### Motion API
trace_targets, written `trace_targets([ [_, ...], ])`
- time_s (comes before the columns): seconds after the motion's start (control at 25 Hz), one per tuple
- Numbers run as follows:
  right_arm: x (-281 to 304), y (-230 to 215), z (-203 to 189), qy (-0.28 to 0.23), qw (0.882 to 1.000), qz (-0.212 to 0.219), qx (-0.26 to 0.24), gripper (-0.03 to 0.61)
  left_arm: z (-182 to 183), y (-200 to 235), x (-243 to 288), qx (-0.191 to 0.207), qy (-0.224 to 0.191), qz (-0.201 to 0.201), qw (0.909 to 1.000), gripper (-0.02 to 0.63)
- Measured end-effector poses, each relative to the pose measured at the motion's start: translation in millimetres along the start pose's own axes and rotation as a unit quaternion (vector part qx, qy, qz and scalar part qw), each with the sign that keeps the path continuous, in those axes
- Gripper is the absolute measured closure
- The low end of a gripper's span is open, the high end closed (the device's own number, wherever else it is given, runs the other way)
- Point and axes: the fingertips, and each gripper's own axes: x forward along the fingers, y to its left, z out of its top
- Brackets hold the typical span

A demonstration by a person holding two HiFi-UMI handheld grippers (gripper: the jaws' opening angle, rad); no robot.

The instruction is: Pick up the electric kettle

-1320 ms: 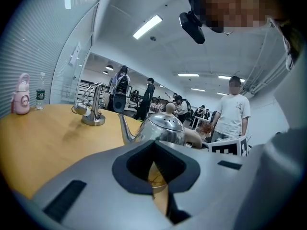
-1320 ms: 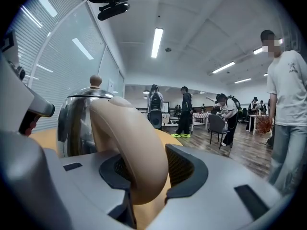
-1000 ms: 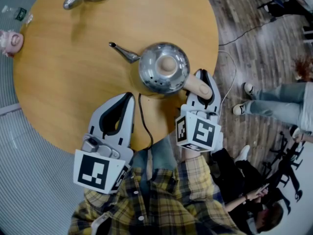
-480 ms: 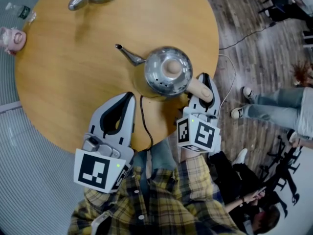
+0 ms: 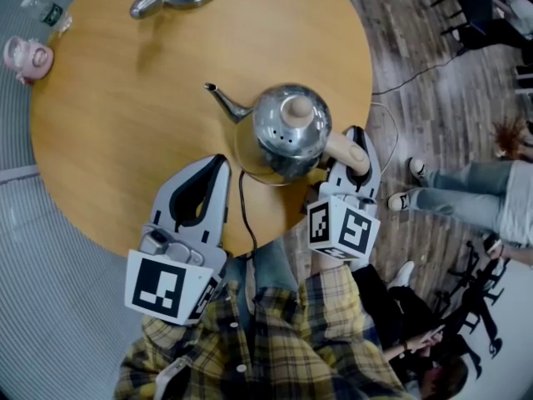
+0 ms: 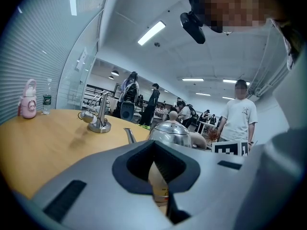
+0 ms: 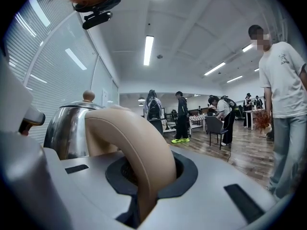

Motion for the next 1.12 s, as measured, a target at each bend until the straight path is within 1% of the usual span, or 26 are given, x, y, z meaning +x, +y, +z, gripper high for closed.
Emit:
trace_targets([
  [0.2,-4,5,13,-0.002,1.000,0.017,-0.018,0.532,13,-5,-2,0.003,-0.010,0.002,0.9999,0.611],
  [0.4,-8,10,31,-0.007,0.999,0.030,-0.012,0.532,28,-8,-11,0.003,-0.020,0.004,0.9998,0.611],
  [0.68,-14,22,71,-0.016,0.998,0.055,-0.009,0.532,57,-11,-30,-0.003,-0.038,0.012,0.9992,0.611],
  [0.96,-23,31,114,-0.024,0.996,0.082,-0.007,0.534,88,-11,-53,0.004,-0.049,0.024,0.9985,0.611],
  [1.12,-28,34,135,-0.022,0.994,0.107,0.014,0.532,97,-13,-66,0.006,-0.052,0.030,0.9982,0.611],
])
